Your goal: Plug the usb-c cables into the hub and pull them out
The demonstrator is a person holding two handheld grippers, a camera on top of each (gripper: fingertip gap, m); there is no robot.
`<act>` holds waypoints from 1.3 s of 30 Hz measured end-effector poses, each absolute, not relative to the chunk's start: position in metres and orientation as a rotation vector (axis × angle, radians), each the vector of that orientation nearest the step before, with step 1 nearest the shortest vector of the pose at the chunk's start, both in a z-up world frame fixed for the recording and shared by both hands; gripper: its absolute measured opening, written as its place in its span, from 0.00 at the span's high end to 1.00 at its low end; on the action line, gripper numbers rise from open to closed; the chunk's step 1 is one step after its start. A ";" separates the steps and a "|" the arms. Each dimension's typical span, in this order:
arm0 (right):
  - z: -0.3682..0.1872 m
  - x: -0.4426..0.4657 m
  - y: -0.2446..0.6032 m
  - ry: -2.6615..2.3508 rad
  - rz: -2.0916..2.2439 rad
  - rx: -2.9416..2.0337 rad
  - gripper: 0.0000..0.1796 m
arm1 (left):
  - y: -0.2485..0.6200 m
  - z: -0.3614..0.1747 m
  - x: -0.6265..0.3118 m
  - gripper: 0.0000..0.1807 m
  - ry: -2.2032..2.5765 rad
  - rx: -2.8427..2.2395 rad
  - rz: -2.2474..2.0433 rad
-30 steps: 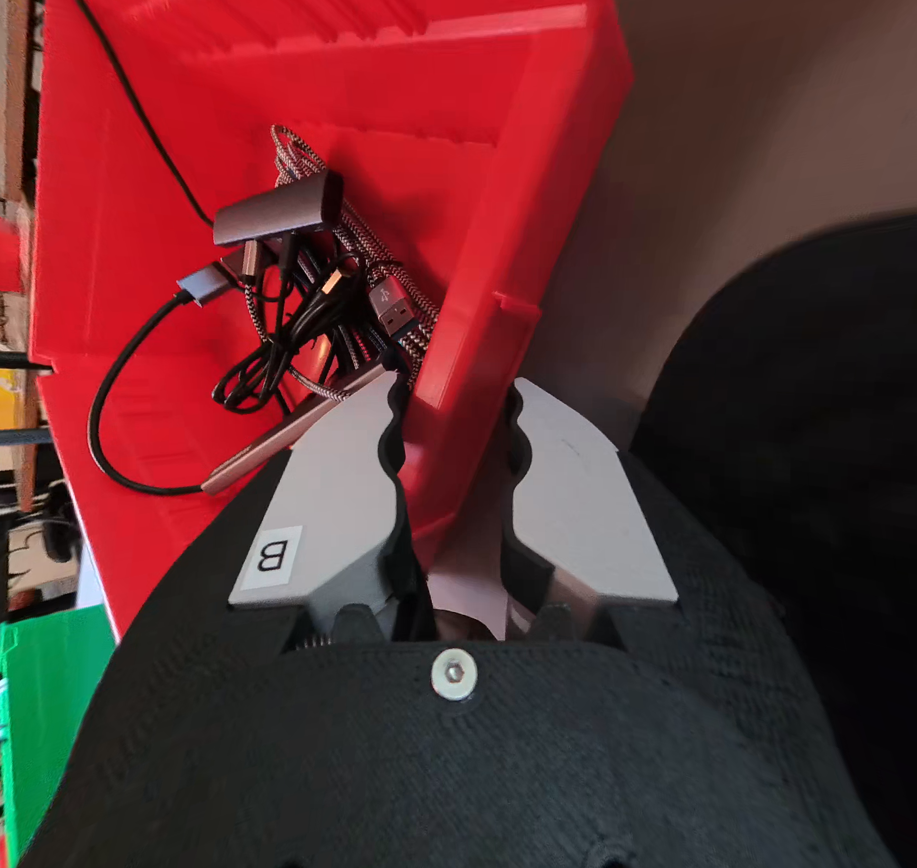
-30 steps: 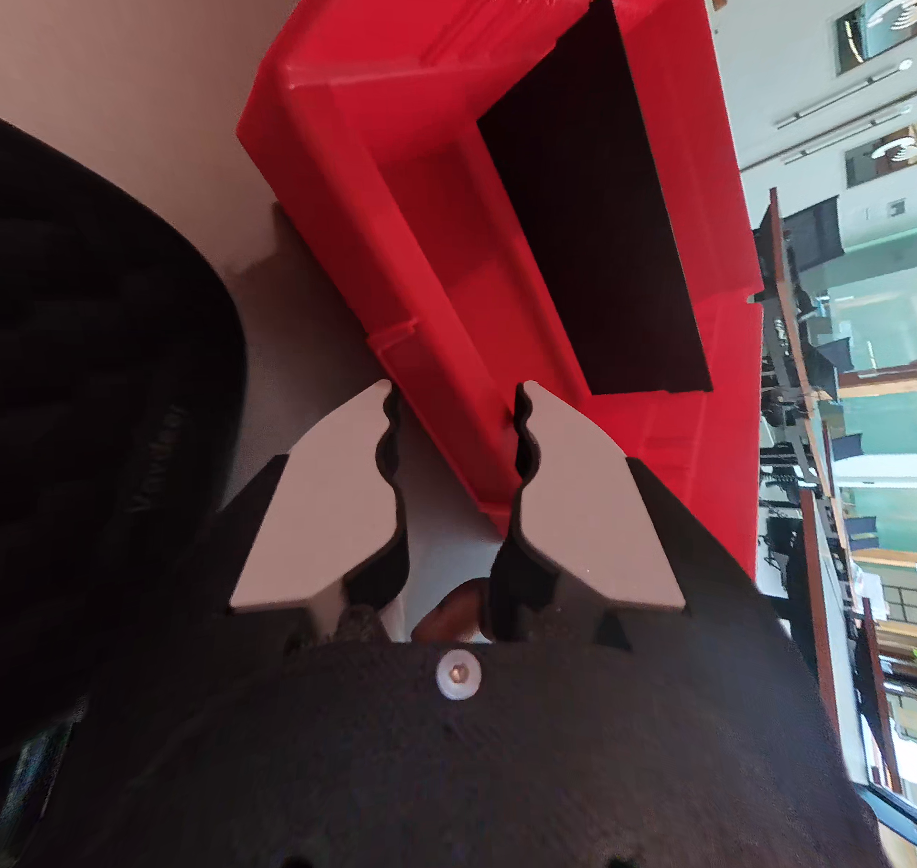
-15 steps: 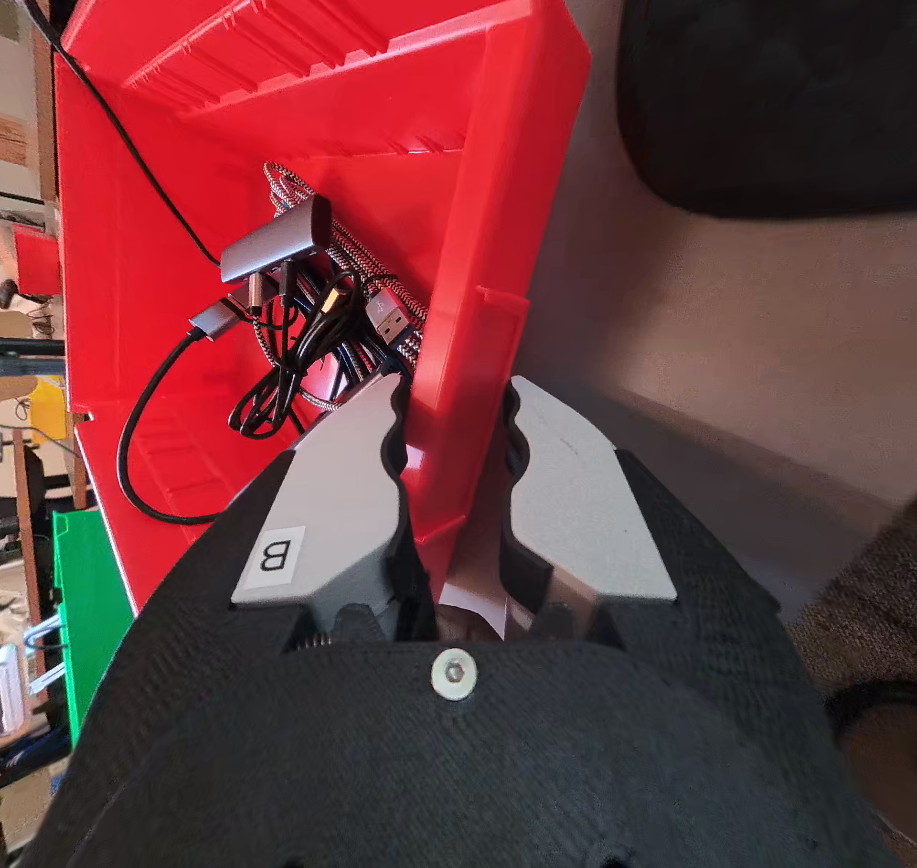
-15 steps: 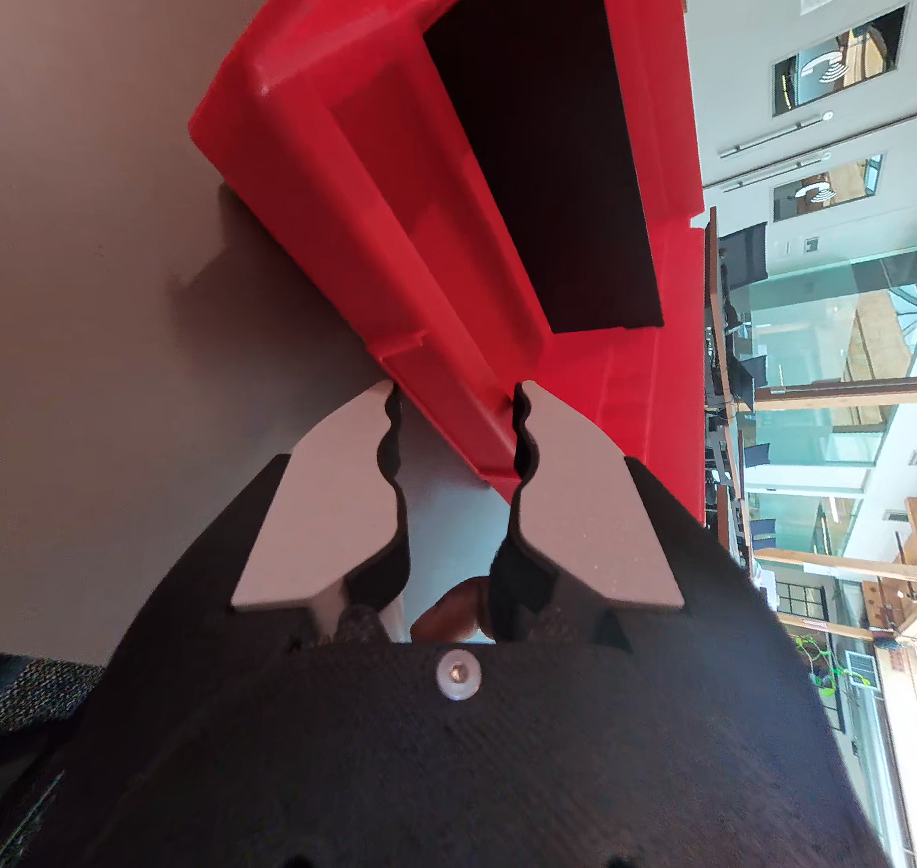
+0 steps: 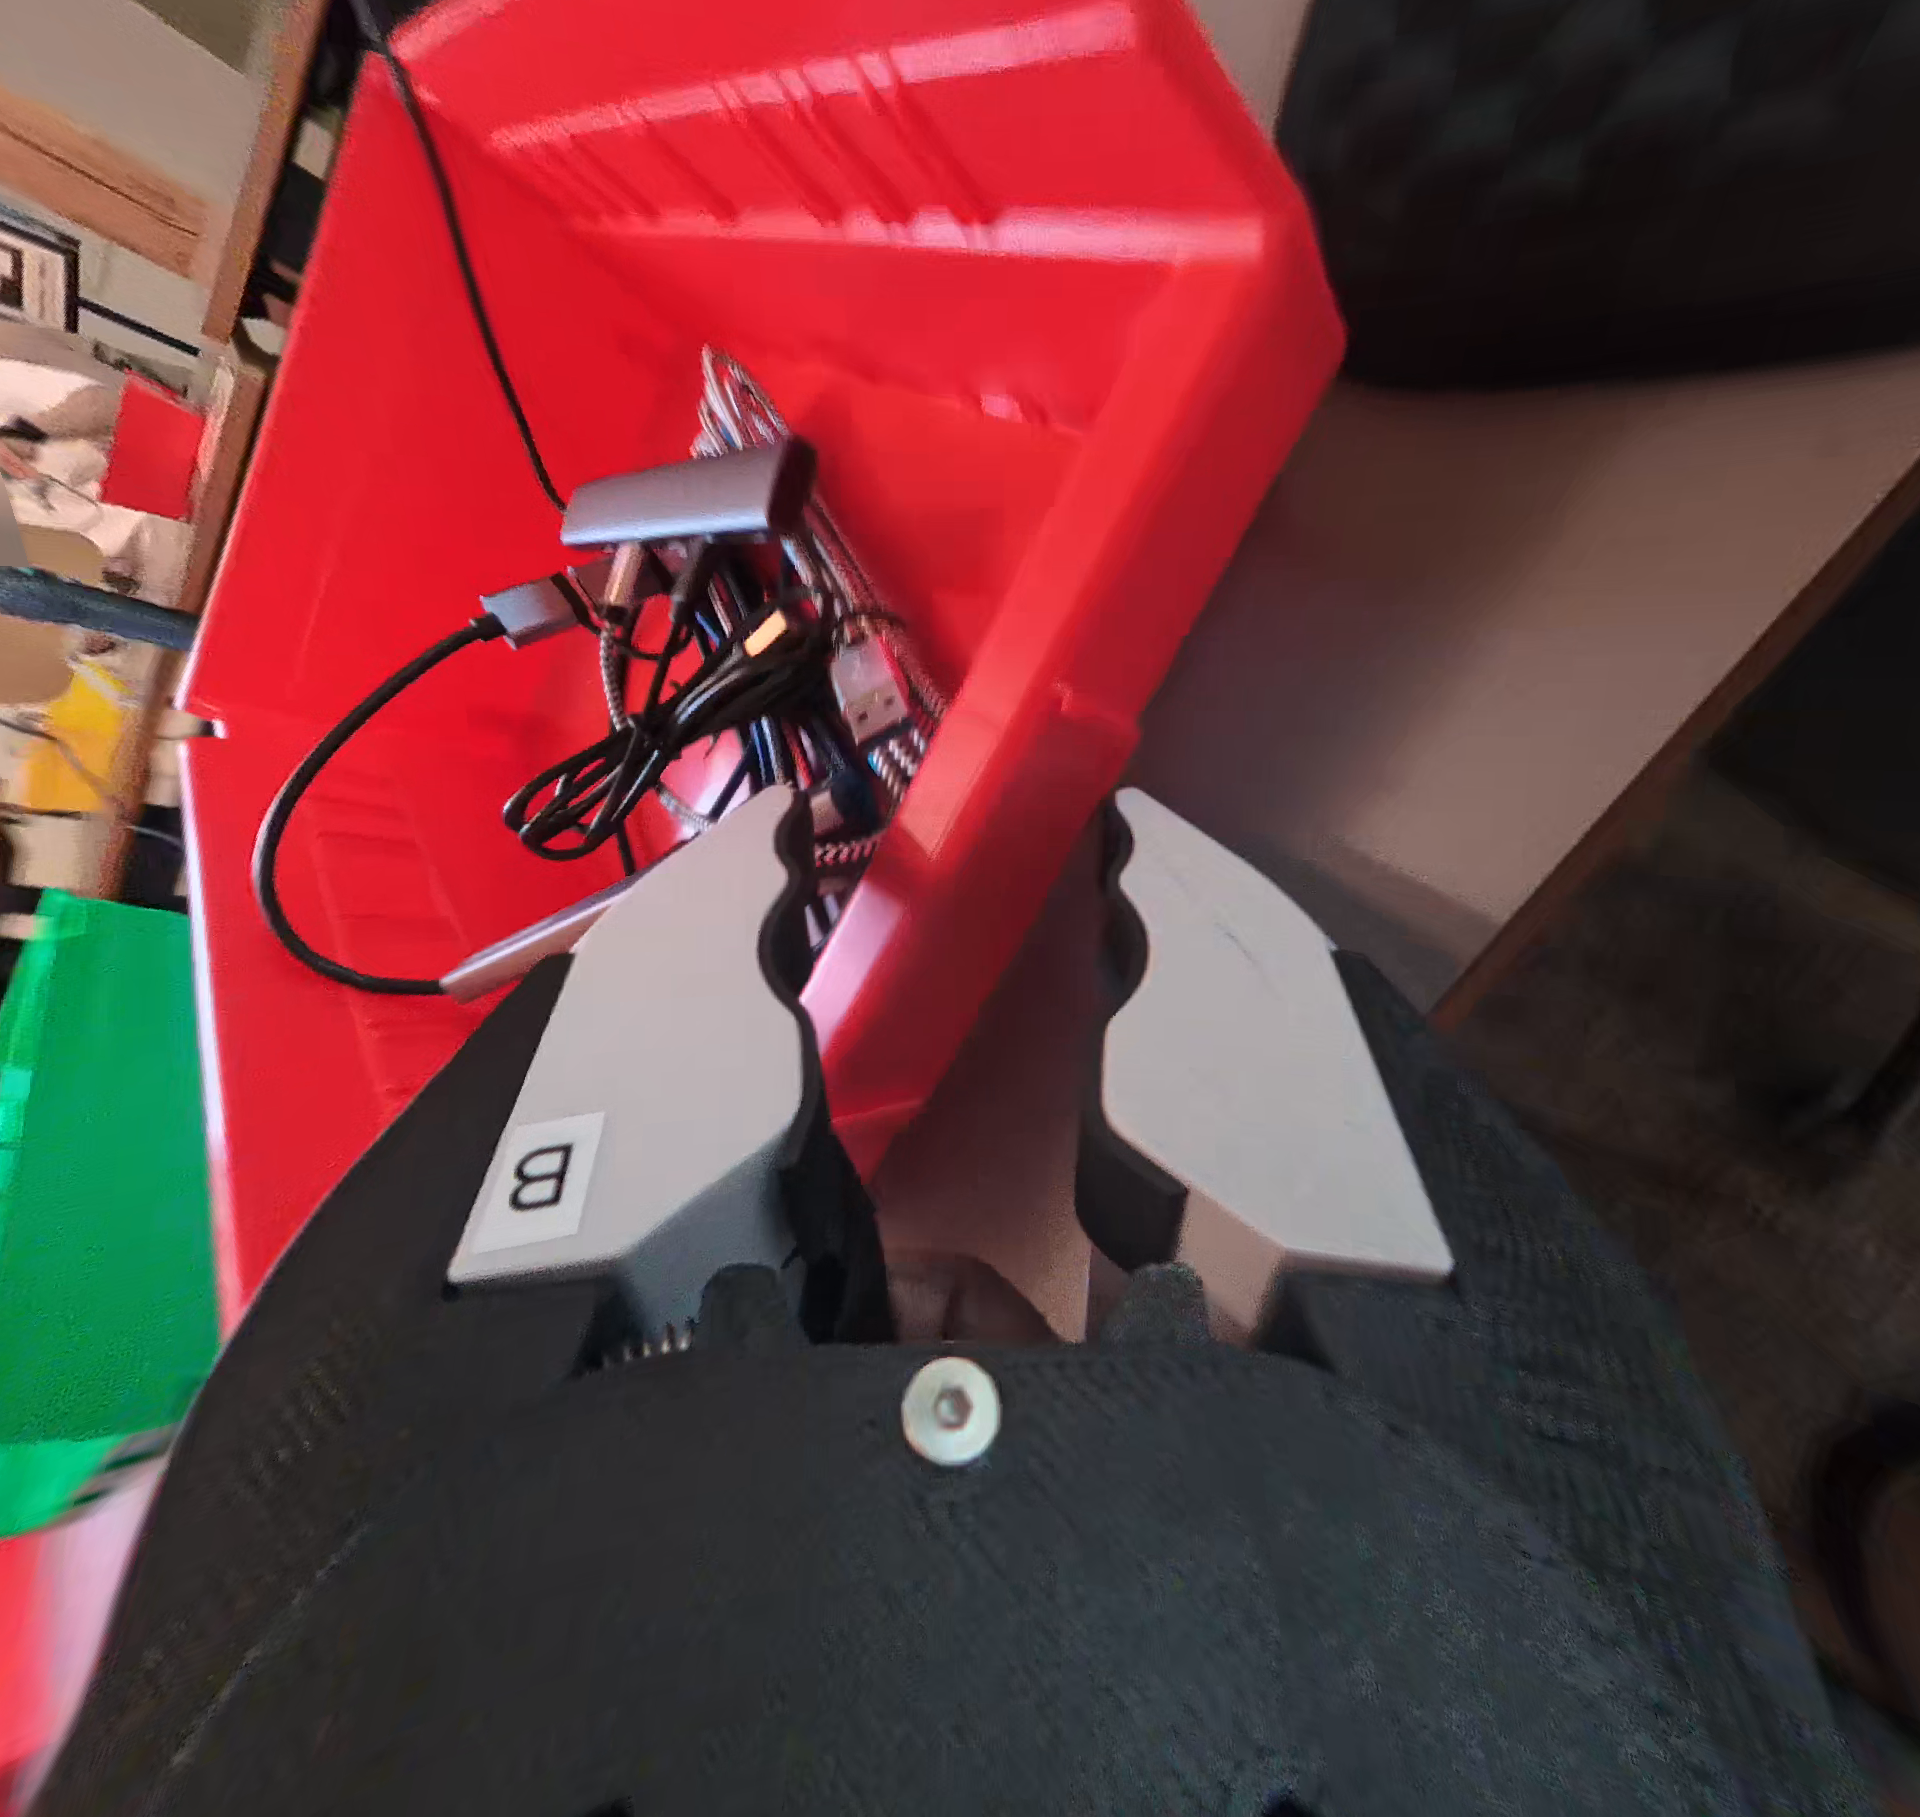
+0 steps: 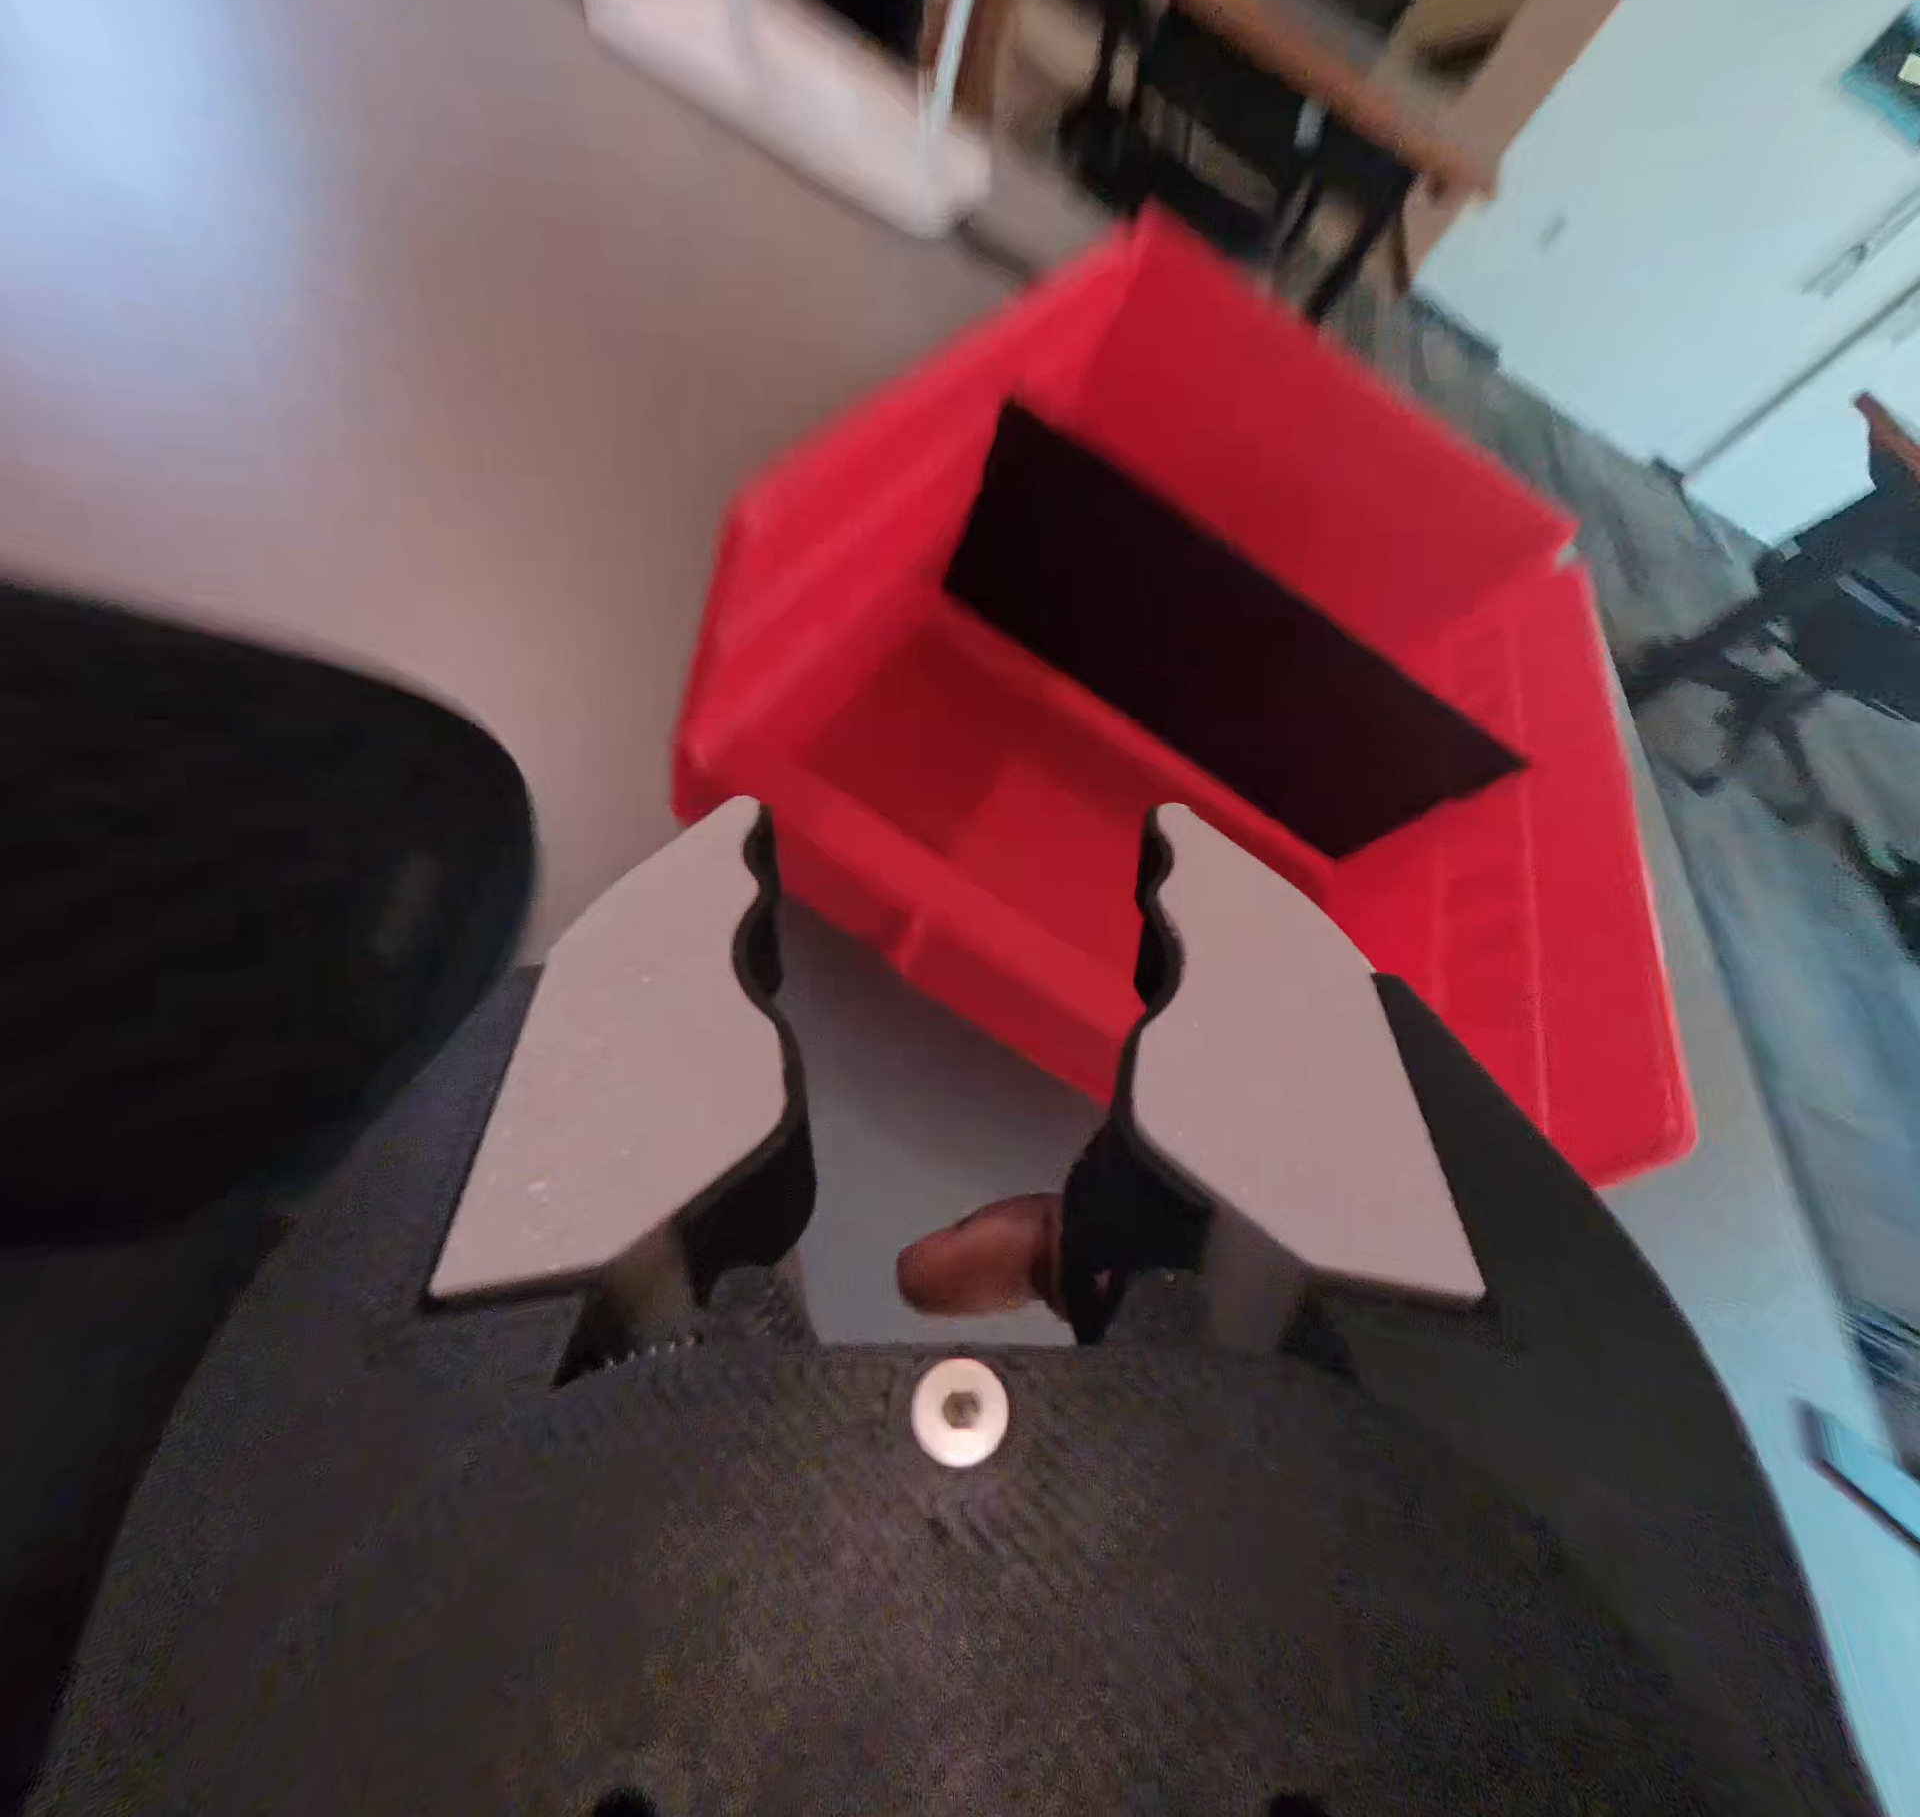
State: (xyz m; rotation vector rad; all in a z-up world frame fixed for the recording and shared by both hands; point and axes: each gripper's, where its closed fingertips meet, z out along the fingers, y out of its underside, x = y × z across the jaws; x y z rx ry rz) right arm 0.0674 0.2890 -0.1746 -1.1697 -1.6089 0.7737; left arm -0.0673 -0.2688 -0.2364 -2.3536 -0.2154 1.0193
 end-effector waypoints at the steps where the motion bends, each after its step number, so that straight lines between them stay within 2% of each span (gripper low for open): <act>1: -0.153 0.068 0.282 -1.512 0.923 -1.149 0.59 | -0.263 -0.230 -0.063 0.69 -0.281 -2.265 0.966; 3: -0.112 0.073 0.267 -1.324 1.218 -1.082 0.46 | -0.256 -0.212 -0.059 0.66 -0.429 -2.069 0.902; 6: -0.066 0.079 0.248 -1.069 1.521 -0.927 0.23 | -0.249 -0.180 -0.050 0.55 -0.574 -1.819 0.801; 9: -0.062 0.070 0.225 -1.044 1.653 -0.924 0.19 | -0.242 -0.158 -0.051 0.53 -0.672 -1.707 0.734; 12: -0.071 0.053 0.194 -1.048 1.790 -0.939 0.19 | -0.242 -0.152 -0.068 0.53 -0.845 -1.714 0.748; 15: -0.099 0.029 0.160 -1.139 1.839 -0.985 0.22 | -0.236 -0.144 -0.086 0.61 -0.987 -1.661 0.710; 19: -0.141 0.005 0.127 -1.337 1.691 -1.005 0.24 | -0.228 -0.159 -0.116 0.70 -1.106 -1.787 0.633; 29: -0.137 0.006 0.135 -1.254 1.666 -1.010 0.35 | -0.224 -0.239 -0.174 0.70 -1.313 -2.205 0.404; 32: -0.138 0.005 0.134 -1.266 1.658 -1.005 0.37 | -0.228 -0.245 -0.175 0.72 -1.310 -2.284 0.455; 33: -0.139 0.005 0.133 -1.268 1.655 -1.004 0.38 | -0.224 -0.246 -0.173 0.78 -1.280 -2.306 0.445; 39: -0.137 0.006 0.139 -1.226 1.679 -1.023 0.41 | -0.228 -0.231 -0.175 0.82 -1.183 -2.288 0.687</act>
